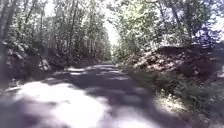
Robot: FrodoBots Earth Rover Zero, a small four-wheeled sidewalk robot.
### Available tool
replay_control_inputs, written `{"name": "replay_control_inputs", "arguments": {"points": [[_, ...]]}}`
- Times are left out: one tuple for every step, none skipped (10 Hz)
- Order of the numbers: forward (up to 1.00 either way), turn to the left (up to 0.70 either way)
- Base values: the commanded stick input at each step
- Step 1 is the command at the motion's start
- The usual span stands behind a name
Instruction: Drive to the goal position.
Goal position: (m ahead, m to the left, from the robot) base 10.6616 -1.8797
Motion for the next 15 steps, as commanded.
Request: {"name": "replay_control_inputs", "arguments": {"points": [[0.45,0.00],[0.45,0.00],[0.45,0.00],[0.45,0.00],[0.45,0.00],[0.45,0.00],[0.45,0.00],[0.45,0.00],[0.45,0.00],[0.45,0.00],[0.45,0.00],[0.45,0.00],[0.45,0.00],[0.45,0.00],[0.45,0.00]]}}
